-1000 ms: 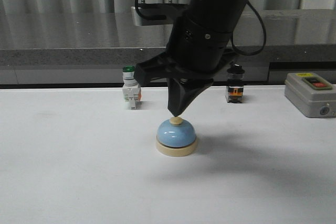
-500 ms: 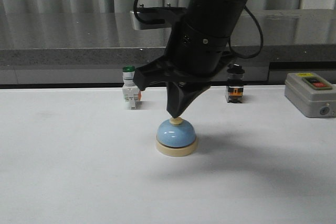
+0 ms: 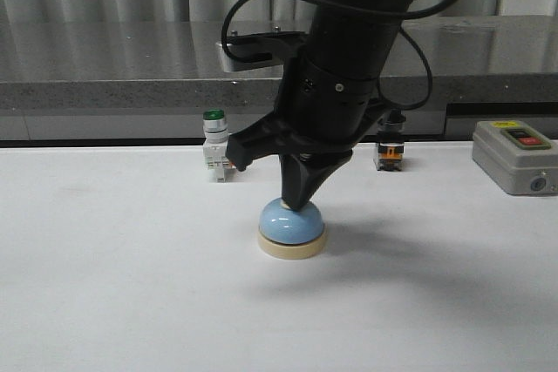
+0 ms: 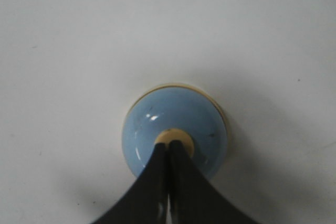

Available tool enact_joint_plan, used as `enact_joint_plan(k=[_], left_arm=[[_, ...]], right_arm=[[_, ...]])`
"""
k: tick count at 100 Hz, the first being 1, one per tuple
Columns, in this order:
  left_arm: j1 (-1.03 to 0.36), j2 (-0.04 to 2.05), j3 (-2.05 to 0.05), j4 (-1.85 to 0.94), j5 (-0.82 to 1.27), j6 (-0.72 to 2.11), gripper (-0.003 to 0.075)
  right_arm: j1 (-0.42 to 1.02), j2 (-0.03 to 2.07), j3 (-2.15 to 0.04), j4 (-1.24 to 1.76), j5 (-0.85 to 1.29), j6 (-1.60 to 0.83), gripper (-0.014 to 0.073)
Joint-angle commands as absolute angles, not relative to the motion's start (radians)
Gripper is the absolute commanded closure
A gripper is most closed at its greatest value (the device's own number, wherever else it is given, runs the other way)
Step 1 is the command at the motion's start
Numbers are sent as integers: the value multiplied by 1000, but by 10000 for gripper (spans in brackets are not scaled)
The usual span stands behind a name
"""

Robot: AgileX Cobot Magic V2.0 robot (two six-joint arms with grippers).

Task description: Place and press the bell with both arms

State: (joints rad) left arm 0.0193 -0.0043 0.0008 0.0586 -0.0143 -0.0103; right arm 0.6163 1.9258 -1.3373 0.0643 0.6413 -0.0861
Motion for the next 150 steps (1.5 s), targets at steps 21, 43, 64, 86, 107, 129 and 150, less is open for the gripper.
enact_joint_plan(k=[21, 43, 64, 86, 107, 129, 150], left_arm=[[21, -35, 43, 52, -98, -19, 741], [21, -35, 43, 52, -98, -19, 741], [21, -35, 43, 52, -98, -19, 741], [21, -35, 43, 52, -98, -19, 741], [21, -35, 43, 52, -98, -19, 741], [21, -35, 43, 52, -98, -19, 741], [21, -35, 43, 52, -98, -19, 741]], right_arm=[[612, 1760, -1365, 50, 647, -97, 654], [563, 1648, -1365, 30, 672, -84, 654], [469, 1535, -1288, 27, 655, -77, 654], [335, 1353, -1078, 26, 534, -49, 654], [188, 1176, -908, 26, 459, -42, 654], [129, 978, -764, 27, 376, -41, 654], [126, 767, -608, 27, 248, -41, 654]])
